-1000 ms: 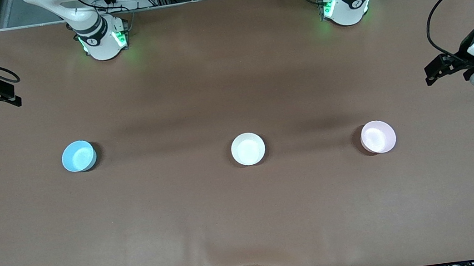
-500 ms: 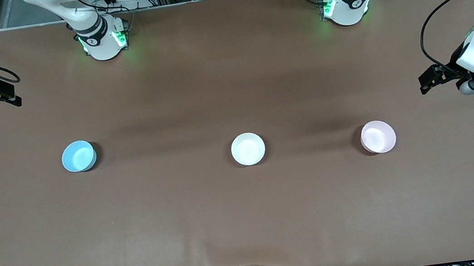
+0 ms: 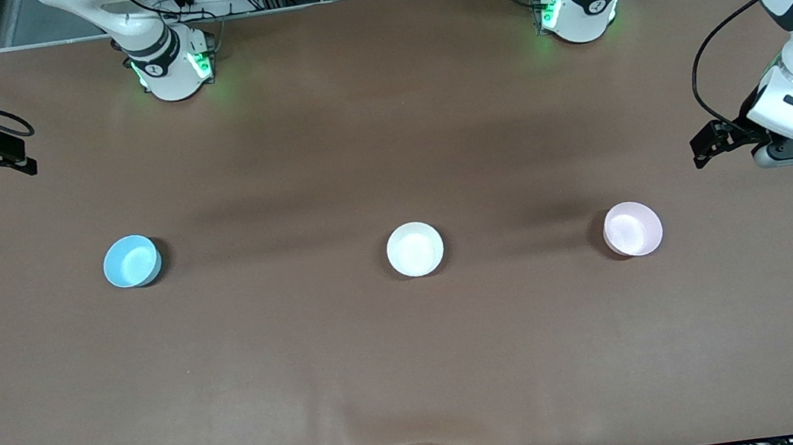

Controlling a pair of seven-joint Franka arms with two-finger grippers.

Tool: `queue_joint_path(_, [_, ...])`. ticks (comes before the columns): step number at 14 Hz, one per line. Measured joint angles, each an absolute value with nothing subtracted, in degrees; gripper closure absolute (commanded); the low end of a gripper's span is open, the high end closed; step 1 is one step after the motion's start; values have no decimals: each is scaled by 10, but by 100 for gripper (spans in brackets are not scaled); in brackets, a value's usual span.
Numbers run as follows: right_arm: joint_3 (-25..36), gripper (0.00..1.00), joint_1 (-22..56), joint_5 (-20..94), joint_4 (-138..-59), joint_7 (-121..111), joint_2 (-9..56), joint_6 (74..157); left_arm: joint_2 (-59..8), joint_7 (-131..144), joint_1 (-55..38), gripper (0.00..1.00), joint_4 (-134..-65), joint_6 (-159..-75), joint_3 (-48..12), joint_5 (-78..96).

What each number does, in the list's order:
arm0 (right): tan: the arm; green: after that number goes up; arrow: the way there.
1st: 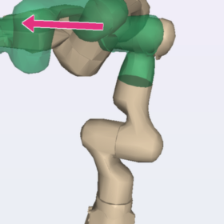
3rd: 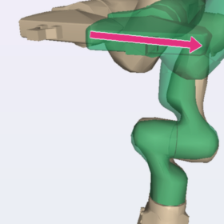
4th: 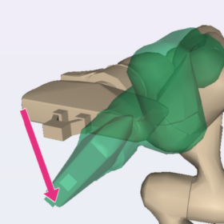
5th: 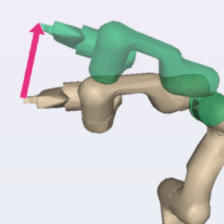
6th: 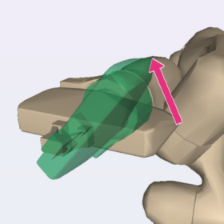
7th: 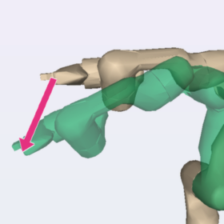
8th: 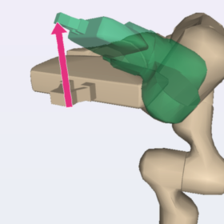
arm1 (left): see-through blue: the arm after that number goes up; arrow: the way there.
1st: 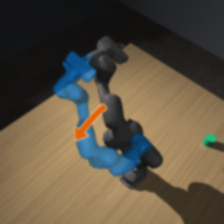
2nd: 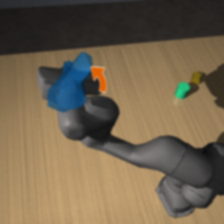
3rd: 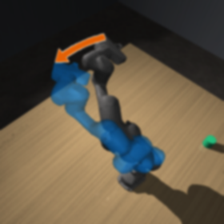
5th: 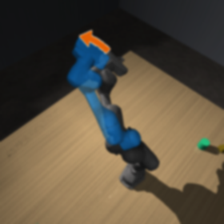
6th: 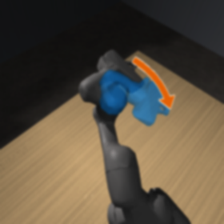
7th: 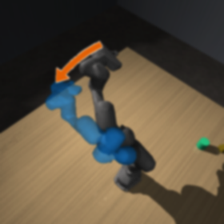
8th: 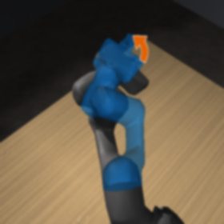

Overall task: Stack pink and blue bowls on white bowl
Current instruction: 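Move the left gripper over the pink bowl and lower it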

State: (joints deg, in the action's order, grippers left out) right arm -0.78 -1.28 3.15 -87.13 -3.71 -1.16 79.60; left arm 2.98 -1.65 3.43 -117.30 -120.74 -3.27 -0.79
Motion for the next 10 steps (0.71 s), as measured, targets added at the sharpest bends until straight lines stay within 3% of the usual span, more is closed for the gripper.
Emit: queue_joint_path(10, [-7,0,-15,31,-871,-37,-11,795,14,-33,41,0,-1186,-1220,-33,-8])
